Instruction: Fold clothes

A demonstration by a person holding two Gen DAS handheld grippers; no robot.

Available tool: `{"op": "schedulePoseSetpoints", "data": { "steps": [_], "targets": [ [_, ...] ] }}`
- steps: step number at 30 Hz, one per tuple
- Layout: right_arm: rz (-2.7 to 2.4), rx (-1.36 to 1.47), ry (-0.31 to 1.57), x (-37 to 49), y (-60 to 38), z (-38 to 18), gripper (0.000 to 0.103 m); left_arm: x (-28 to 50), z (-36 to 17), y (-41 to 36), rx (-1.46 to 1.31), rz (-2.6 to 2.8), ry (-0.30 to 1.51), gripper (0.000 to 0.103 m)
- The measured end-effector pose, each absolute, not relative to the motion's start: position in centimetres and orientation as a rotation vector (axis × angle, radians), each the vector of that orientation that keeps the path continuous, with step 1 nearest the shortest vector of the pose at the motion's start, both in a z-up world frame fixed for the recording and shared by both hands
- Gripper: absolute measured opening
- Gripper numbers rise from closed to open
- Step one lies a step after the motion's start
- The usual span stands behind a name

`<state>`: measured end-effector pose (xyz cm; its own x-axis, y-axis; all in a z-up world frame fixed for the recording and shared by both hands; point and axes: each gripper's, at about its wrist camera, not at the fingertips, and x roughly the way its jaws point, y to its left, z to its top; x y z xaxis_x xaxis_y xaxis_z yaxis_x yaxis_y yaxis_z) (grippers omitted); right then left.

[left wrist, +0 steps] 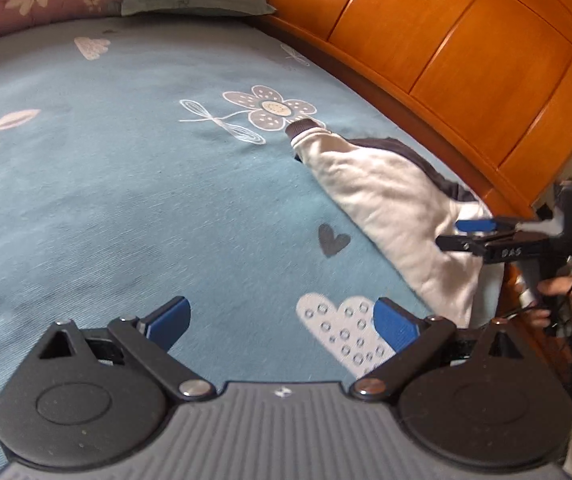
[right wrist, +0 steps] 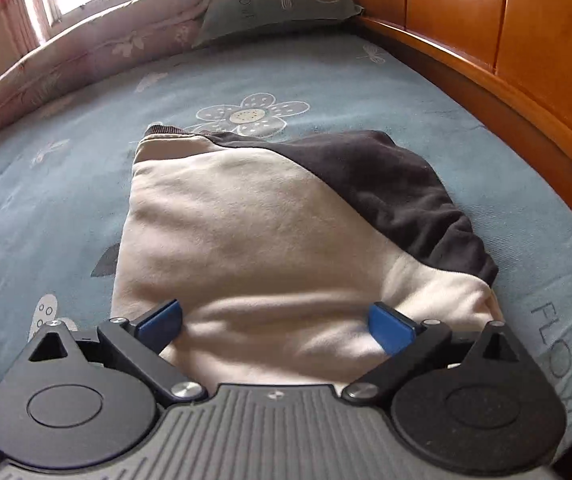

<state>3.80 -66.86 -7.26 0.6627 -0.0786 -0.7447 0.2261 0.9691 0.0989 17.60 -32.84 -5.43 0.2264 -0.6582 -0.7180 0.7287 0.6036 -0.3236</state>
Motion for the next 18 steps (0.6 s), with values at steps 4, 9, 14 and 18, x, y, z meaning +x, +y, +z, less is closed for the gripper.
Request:
{"op": "schedulePoseSetpoints", "data": {
  "steps": [4, 9, 14, 18],
  "targets": [
    [-0.162, 0.066, 0.862, 2.0, -63.4, -8.2, 0.099, 16.8, -5.7, -32.1, 0.127, -0.954, 0.945, 0.098],
    [-0.179, 0.032, 0.902, 2.7, -62.4, -6.6, 0.098, 16.5, -5.2, -31.6, 0.102, -0.963, 0.922, 0.098],
    [-0.201, -0.050, 0.791, 8.9, -64.2, -3.2, 0.098, 16.6, -5.3, -31.0, 0.108, -0.933, 0.902, 0.098],
    [-0.207, 0.094, 0.887, 15.2, -67.6, -6.1, 0.103, 16.9, -5.8, -30.1, 0.096, -0.919, 0.907, 0.098]
  ]
}}
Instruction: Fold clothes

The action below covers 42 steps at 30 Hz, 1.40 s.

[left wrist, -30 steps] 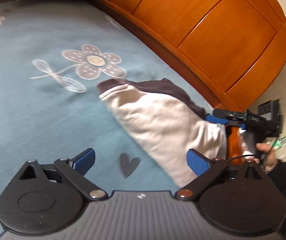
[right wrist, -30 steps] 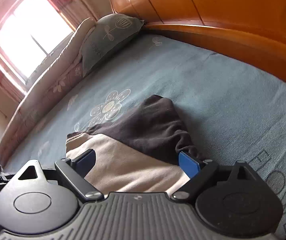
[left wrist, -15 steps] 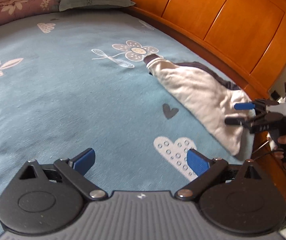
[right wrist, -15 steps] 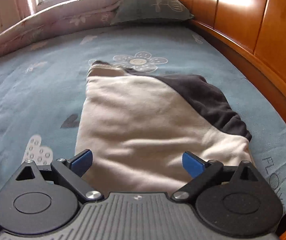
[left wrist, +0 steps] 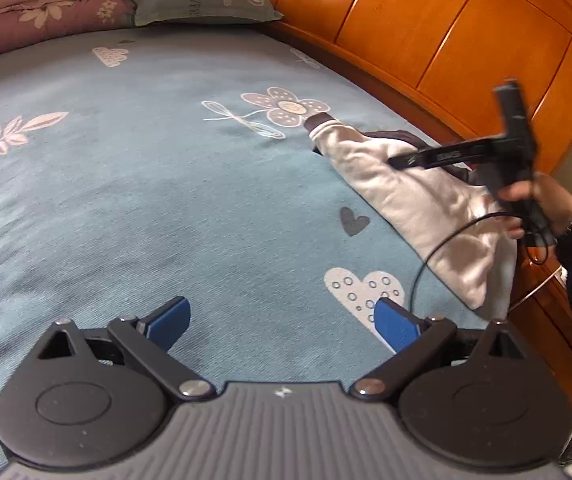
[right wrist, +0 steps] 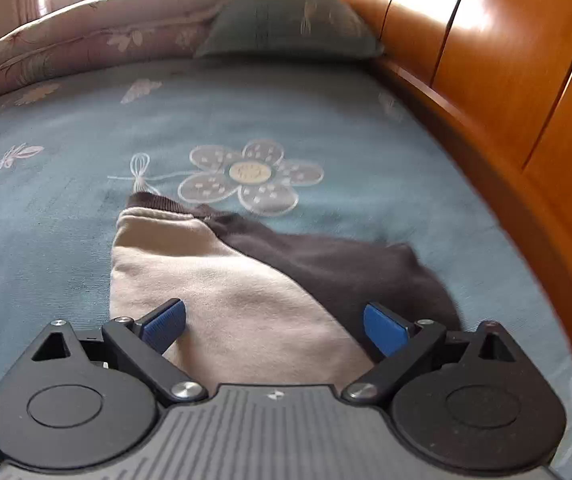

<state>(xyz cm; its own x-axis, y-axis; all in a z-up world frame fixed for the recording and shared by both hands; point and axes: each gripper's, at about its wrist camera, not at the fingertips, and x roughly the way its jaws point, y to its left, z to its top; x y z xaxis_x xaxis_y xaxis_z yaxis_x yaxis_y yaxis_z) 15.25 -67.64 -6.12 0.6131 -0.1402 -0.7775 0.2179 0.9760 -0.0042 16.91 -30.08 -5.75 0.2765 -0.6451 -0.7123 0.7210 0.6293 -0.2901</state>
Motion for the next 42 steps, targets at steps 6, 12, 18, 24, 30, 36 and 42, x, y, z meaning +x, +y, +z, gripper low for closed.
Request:
{"op": "schedulePoseSetpoints", "data": {
  "steps": [6, 12, 18, 24, 30, 36, 42],
  "targets": [
    [-0.254, 0.105, 0.891, 18.0, -67.6, -7.4, 0.103, 17.9, -6.4, -29.0, 0.050, -0.909, 0.916, 0.098],
    [-0.221, 0.038, 0.867, 19.0, -64.2, -5.2, 0.103, 18.4, -6.1, -27.3, 0.024, -0.868, 0.909, 0.098],
    [-0.278, 0.030, 0.955, 20.5, -61.7, -5.6, 0.103, 16.3, -1.9, -24.9, 0.109, -0.808, 0.752, 0.098],
    [-0.355, 0.065, 0.928, 14.5, -58.4, -1.3, 0.103, 13.0, 2.8, -22.8, 0.107, -0.786, 0.566, 0.102],
    [-0.397, 0.149, 0.897, 6.3, -55.6, 1.6, 0.103, 8.2, 6.6, -22.0, 0.162, -0.836, 0.398, 0.102],
    [-0.419, 0.256, 0.851, -1.9, -52.9, 2.8, 0.103, 4.3, 8.1, -23.9, 0.207, -0.962, 0.395, 0.102],
    [-0.486, 0.316, 0.831, -8.8, -50.2, 2.3, 0.103, 2.7, 6.9, -27.4, 0.189, -0.989, 0.560, 0.102]
  ]
}}
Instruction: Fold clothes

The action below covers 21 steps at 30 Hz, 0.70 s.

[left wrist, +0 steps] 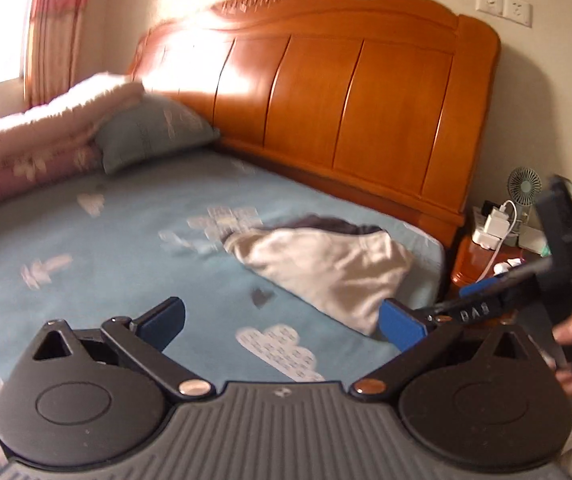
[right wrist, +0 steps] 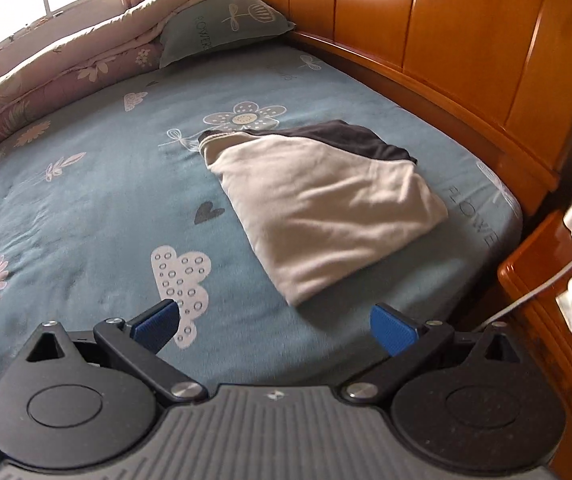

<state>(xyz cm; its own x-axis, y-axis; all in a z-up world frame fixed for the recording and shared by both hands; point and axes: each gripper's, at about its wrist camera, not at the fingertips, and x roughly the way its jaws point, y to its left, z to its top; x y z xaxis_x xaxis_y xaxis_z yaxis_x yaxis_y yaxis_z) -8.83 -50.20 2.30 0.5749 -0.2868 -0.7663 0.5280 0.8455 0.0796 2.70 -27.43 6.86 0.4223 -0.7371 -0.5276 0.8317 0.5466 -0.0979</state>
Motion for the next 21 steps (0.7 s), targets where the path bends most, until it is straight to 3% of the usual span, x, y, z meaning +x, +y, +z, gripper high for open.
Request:
{"op": "schedulePoseSetpoints", "data": {
  "steps": [21],
  "targets": [
    [-0.538, 0.261, 0.782, -15.0, -45.3, 3.5, 0.103, -1.0, 4.8, -30.1, 0.197, -0.924, 0.756, 0.102]
  ]
}}
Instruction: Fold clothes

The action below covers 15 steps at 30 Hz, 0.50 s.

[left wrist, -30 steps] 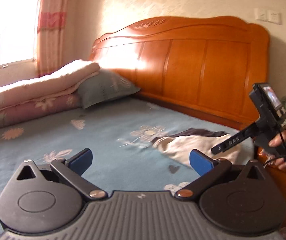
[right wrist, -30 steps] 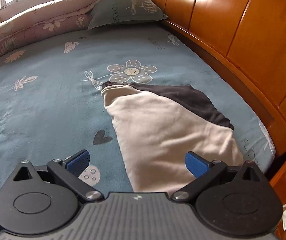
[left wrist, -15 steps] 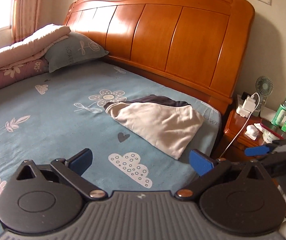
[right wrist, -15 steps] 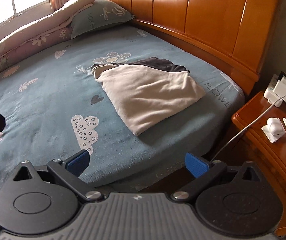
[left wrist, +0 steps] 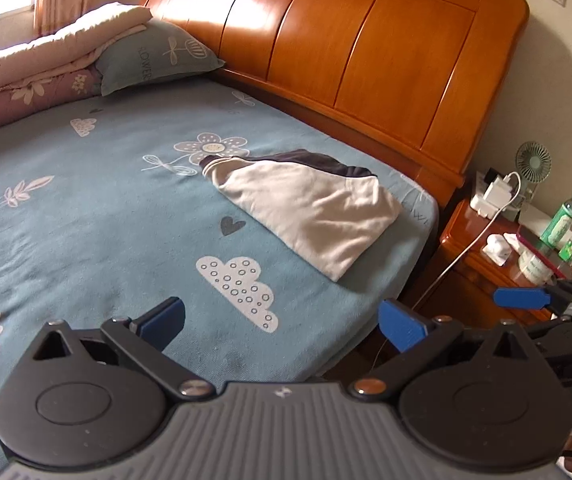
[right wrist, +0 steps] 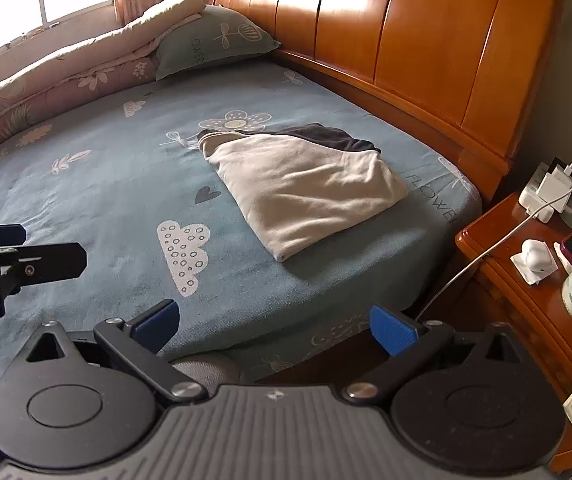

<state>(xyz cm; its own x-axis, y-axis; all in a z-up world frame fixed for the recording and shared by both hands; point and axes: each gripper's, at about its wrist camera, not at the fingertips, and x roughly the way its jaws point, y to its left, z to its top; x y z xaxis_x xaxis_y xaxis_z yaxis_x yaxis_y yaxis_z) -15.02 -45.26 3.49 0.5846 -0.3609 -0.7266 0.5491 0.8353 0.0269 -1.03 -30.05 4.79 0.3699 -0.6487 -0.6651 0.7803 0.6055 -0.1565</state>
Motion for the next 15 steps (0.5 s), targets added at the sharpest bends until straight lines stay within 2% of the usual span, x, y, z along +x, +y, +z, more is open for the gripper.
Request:
{"op": "schedulePoseSetpoints", "data": {
  "steps": [15],
  "targets": [
    [-0.560, 0.258, 0.772, -16.4, -45.1, 3.4, 0.103, -3.7, 4.5, -31.4, 0.332, -0.936, 0.735, 0.102]
  ]
}}
